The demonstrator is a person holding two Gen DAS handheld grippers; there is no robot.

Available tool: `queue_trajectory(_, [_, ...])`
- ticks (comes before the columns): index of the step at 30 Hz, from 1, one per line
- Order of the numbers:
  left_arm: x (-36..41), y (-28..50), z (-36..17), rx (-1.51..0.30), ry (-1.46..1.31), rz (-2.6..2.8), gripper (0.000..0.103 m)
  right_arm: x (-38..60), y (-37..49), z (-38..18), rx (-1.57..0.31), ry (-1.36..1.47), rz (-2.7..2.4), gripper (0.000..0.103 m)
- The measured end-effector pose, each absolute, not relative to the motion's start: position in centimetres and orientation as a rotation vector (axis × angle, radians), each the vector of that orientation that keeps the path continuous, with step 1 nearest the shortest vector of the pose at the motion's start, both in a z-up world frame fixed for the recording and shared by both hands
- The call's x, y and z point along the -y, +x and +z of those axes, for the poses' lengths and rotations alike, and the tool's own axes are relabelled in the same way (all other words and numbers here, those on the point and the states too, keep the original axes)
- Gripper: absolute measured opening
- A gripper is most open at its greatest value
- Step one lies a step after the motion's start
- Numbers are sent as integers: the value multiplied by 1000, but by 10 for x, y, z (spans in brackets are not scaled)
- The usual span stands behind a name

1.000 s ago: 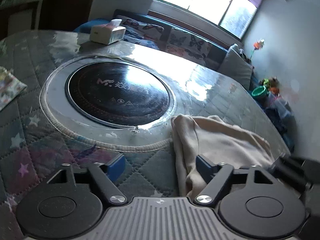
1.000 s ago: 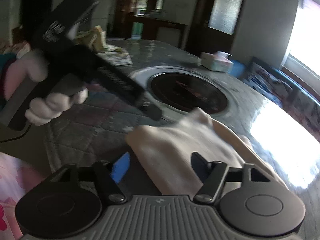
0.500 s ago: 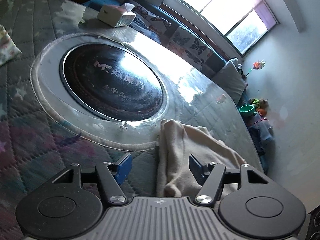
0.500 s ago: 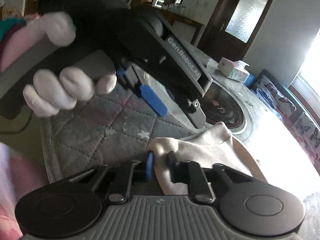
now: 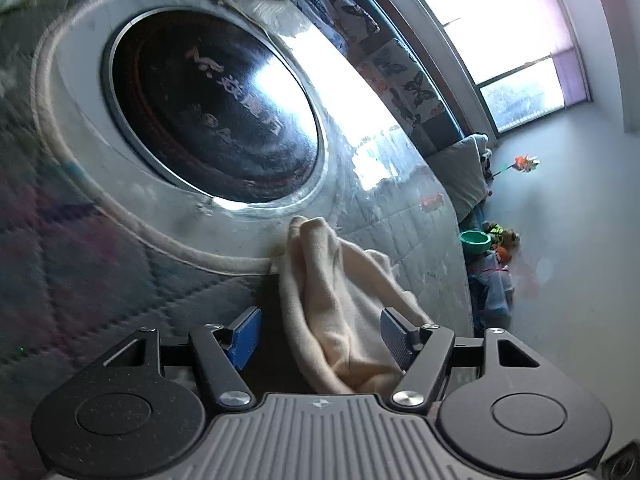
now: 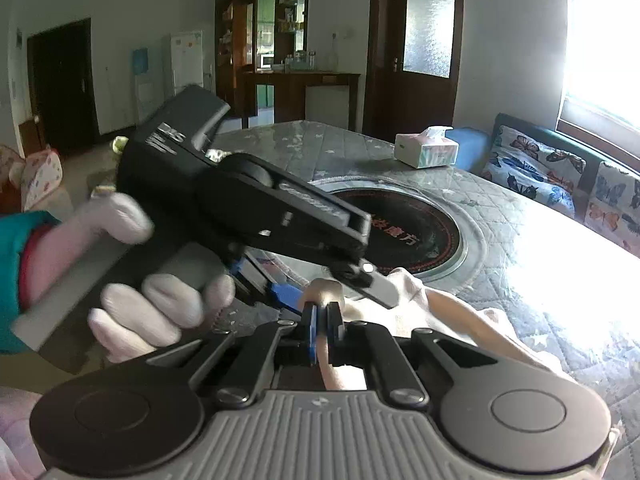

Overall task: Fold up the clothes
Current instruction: 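Grasp the sweatshirt edge with the left gripper while the right gripper grasps the other edge, then lift the sweatshirt with both grippers and fold it over once more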

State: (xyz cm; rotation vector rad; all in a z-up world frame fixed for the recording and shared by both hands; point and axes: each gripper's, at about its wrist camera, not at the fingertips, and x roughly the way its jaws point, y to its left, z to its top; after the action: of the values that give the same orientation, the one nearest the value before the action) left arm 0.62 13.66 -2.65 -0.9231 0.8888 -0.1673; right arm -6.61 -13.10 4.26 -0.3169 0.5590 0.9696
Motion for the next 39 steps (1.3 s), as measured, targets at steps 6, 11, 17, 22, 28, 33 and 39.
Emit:
queue_trajectory(6, [-135,16,-38,-901,-977,-177,45,141,-70,43,-561,-276,997,4])
queue_trajectory(11, [-134,25,-48,-912,-1022,-186,22,145,-70,38,-570,-259,1017,4])
queue_trajectory(17, [-134,25,-51,-907,-1040,-175,19,160,-68,35,-588,-218,1019,12])
queue_trajectory(22, [-132,24,-53,-897,-1035,-173,19,197,-53,34,-605,-143,909,25])
queue_trajectory(28, [-131,22,-52,-891,-1021,-166,19,258,-26,22,-648,-65,673,27])
queue_trajectory(33, [-130,20,-48,-894,-1004,-159,19,303,-4,9,-669,25,527,32])
queue_trajectory(39, [-128,22,-45,-897,-994,-152,19,332,19,-11,-701,108,445,37])
